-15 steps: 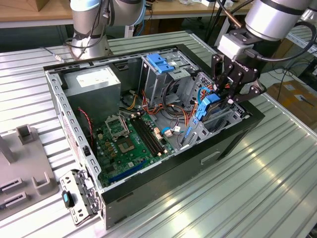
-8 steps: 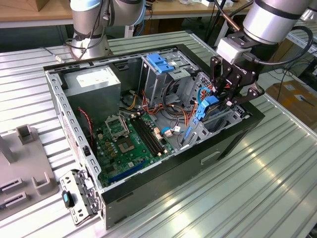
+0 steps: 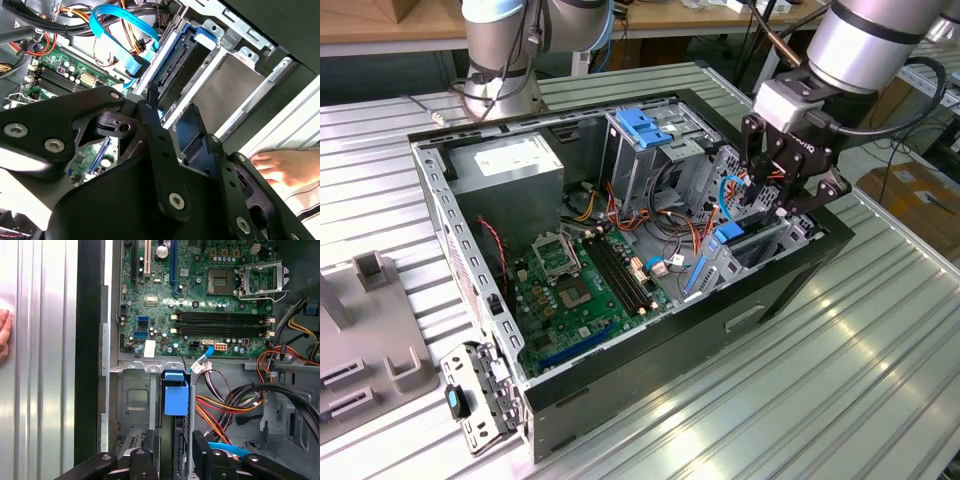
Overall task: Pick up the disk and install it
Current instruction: 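Insert the disk into the insertion slot, then insert the first disk wire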
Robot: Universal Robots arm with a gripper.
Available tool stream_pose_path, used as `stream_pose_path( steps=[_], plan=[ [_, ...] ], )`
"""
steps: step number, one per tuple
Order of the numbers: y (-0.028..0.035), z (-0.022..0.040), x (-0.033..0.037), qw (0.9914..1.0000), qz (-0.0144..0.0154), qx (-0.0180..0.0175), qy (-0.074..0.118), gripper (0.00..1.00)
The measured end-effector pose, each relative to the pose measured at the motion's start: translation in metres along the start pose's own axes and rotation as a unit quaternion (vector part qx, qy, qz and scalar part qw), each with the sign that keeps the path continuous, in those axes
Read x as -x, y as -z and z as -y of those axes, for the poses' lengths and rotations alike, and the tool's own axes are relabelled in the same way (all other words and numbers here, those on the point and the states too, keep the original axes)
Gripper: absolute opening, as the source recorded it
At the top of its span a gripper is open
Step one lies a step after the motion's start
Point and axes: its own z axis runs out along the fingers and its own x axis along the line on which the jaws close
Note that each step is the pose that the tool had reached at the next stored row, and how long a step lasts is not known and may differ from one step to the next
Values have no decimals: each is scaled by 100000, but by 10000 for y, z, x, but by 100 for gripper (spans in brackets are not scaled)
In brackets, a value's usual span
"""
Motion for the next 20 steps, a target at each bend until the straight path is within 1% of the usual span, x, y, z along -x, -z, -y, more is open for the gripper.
stream_pose_path(
  steps=[1,6,8,18,20],
  plan=[
    [-25,-9,0,100000,-10,-3,-1,43],
    [-33,-18,0,100000,-32,-4,5,43],
    [-45,-49,1,100000,-26,-4,4,43],
    [-21,-49,1,100000,-28,-4,0,43],
    [-5,-49,1,100000,-41,-2,0,43]
  ],
)
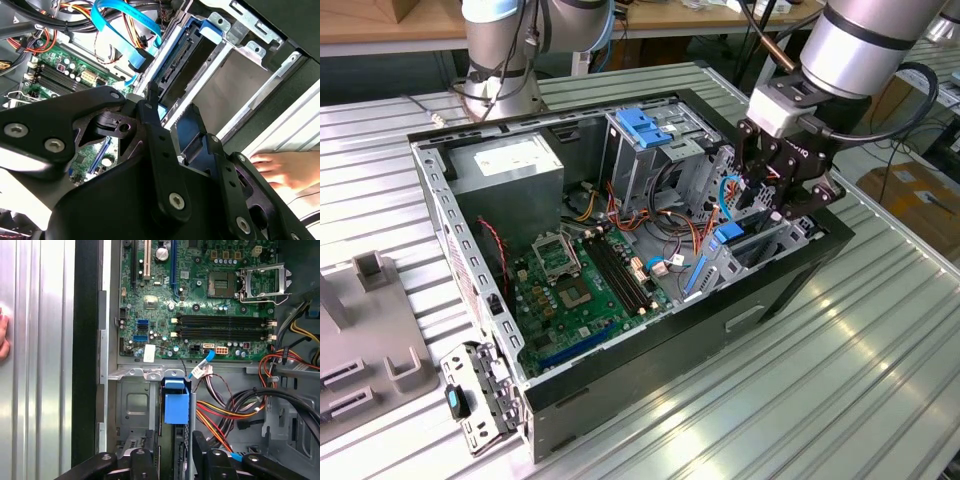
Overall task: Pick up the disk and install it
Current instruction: 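Insert the first disk wire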
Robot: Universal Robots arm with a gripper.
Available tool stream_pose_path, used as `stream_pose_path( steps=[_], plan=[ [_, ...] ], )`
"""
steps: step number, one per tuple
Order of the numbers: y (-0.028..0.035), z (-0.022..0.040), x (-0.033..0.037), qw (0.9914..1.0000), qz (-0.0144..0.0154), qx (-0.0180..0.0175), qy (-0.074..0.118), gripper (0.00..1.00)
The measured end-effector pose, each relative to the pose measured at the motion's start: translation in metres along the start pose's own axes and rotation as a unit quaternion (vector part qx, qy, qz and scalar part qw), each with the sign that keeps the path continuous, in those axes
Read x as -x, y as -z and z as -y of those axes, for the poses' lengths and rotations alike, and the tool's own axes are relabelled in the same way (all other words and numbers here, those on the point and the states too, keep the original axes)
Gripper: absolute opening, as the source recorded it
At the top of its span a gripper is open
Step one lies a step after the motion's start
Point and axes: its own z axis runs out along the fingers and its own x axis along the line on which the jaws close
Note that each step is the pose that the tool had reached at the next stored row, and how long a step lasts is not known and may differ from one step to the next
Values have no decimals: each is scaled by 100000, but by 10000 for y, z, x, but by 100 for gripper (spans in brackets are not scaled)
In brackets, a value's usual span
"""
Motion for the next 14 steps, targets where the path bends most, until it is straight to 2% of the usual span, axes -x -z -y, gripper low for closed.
stream_pose_path(
  steps=[10,14],
  plan=[
    [78,0,0,100000,1,0,2,43],
    [81,0,0,100000,-8,1,1,43]
  ],
)
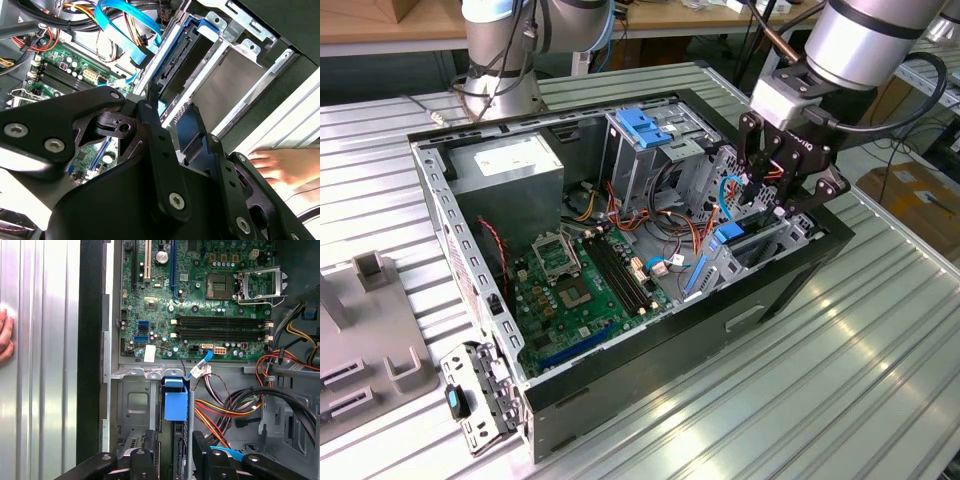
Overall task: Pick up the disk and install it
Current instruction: 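Insert the first disk wire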
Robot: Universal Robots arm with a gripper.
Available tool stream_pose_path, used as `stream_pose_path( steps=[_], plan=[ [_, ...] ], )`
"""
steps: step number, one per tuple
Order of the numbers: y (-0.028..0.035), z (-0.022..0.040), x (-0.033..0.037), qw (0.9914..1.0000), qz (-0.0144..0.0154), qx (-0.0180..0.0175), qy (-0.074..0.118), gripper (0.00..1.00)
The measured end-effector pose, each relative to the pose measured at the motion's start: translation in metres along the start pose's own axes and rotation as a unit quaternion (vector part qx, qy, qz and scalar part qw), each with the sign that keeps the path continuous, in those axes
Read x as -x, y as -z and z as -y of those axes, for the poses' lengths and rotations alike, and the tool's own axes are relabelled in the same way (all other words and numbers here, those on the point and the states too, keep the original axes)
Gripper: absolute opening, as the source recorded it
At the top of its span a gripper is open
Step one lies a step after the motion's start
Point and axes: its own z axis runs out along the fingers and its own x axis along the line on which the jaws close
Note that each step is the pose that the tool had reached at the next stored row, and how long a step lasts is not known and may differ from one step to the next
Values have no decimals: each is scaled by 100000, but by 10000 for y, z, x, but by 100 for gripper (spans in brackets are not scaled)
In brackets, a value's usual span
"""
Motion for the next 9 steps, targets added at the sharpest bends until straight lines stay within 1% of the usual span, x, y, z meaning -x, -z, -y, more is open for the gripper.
stream_pose_path(
  steps=[2,5,7,9],
  plan=[
    [0,0,0,100000,-2,-1,0,43],
    [26,0,0,100000,1,-2,0,43],
    [26,0,0,100000,10,-2,-1,43],
    [29,0,0,100000,-54,0,1,43]
  ],
)
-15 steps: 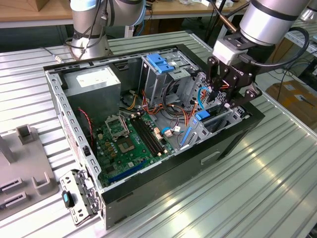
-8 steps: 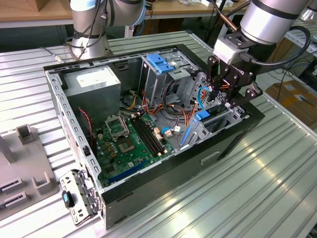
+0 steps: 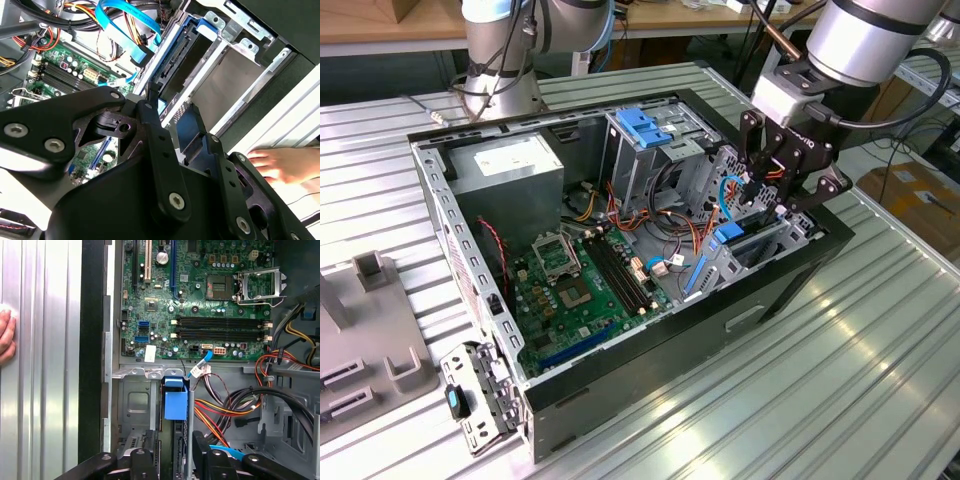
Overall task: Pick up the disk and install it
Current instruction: 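Insert the first disk wire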
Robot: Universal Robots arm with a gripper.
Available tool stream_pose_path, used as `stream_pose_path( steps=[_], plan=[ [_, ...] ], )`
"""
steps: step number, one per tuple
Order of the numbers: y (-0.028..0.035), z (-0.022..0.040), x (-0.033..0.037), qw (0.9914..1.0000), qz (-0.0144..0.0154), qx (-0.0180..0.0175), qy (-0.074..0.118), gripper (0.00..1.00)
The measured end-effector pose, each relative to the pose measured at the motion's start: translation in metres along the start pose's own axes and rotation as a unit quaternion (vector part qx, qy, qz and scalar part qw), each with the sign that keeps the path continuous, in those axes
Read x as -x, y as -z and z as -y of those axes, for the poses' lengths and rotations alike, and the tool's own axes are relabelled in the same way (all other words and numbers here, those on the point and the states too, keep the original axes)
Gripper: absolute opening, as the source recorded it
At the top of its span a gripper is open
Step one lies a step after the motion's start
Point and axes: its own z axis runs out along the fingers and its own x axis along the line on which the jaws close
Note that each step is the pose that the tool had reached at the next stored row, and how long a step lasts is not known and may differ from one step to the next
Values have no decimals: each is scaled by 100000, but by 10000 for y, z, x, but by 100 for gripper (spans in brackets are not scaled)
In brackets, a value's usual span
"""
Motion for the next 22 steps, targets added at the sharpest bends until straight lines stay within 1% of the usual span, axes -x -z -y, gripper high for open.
stream_pose_path(
  steps=[18,22],
  plan=[
    [28,0,0,100000,-8,0,0,43],
    [28,14,30,100000,-7,2,1,43]
  ],
)
